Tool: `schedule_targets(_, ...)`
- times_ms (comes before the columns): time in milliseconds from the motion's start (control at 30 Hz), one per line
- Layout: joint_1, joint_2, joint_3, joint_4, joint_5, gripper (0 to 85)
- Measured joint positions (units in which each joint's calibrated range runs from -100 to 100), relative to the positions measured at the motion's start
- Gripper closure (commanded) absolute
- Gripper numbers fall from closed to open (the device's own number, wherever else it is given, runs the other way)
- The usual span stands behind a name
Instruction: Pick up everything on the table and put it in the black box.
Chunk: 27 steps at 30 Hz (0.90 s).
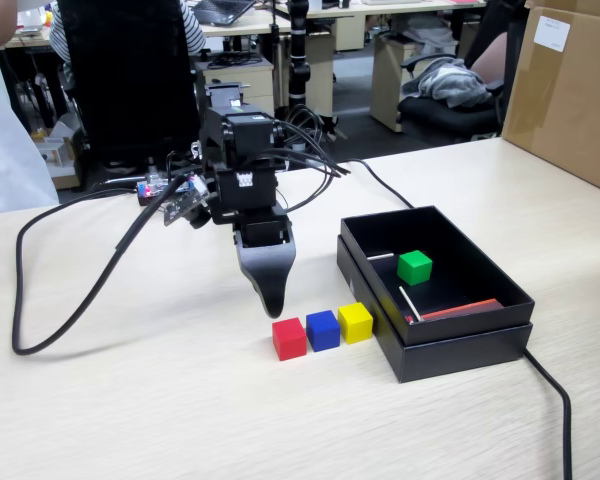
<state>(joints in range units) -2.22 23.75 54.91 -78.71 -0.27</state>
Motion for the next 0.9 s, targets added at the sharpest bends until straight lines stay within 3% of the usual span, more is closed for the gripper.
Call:
schedule_targets(467, 0.98, 14.89, 7.03, 0.0, 0.05, 39.0)
schedule_targets(667, 1.17, 20.58, 7.94, 0.08, 0.05, 43.5)
schedule_targets(700, 1.17, 20.97, 8.67, 0.0, 0.05, 45.8)
schedule_targets(733, 1.17, 21.1, 9.04, 0.08, 0.05, 57.1)
schedule_targets(833, 1.17, 21.75, 9.58, 0.08, 0.05, 76.9)
schedule_targets(900, 1.17, 21.88, 10.13, 0.08, 0.05, 78.7)
